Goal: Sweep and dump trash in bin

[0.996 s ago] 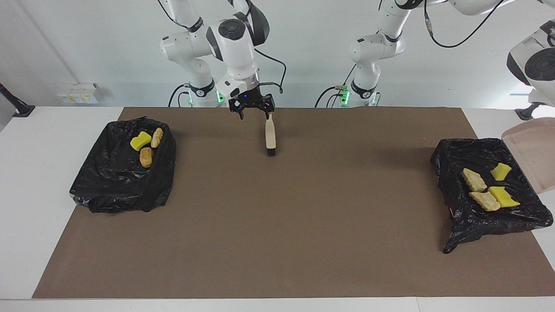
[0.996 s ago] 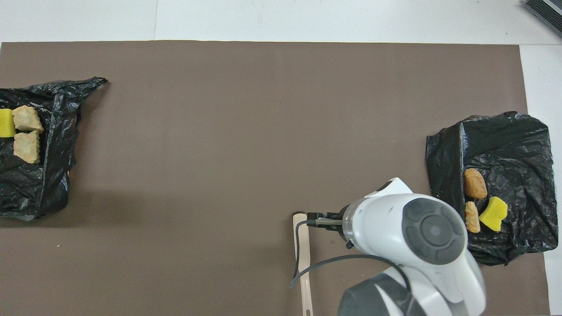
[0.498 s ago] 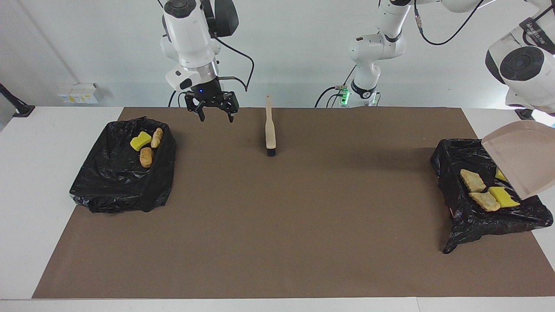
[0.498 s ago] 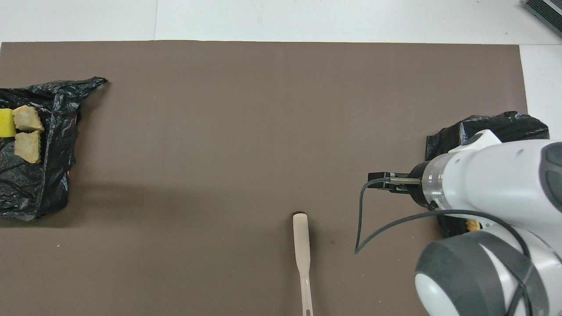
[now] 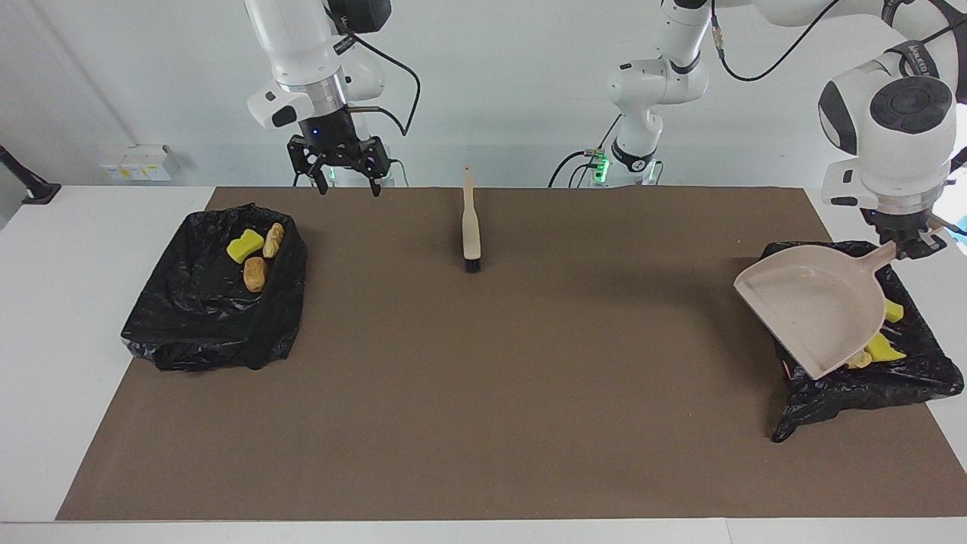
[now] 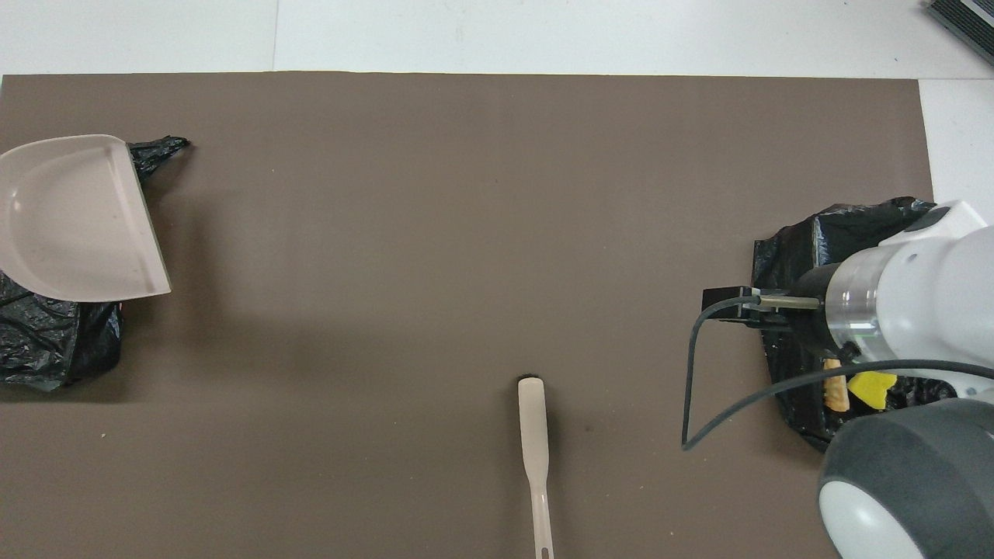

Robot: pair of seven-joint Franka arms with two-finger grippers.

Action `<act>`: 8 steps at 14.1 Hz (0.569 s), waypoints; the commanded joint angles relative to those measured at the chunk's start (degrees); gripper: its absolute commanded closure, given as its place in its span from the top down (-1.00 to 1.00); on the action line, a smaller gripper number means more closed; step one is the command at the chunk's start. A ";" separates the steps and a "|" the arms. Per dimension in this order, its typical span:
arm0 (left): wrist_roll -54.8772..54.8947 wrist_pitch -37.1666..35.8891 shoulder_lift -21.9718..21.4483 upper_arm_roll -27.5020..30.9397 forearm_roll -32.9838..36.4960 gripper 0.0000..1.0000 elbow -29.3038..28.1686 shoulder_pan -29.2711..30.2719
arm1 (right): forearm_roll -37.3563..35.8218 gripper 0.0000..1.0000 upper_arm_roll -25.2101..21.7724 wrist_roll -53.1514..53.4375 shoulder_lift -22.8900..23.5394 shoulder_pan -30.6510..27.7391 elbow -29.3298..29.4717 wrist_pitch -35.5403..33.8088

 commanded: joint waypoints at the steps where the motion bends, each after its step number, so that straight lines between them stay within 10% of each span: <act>1: -10.94 -0.30 -3.16 0.58 -4.88 -1.00 -6.30 -4.22 | -1.30 1.00 0.62 -2.57 0.74 -1.61 3.19 -3.25; 8: -36.79 -1.79 -6.77 0.67 -20.79 -1.00 -11.50 -12.30 | -4.54 1.00 -4.19 -14.42 0.92 -3.92 9.42 -11.86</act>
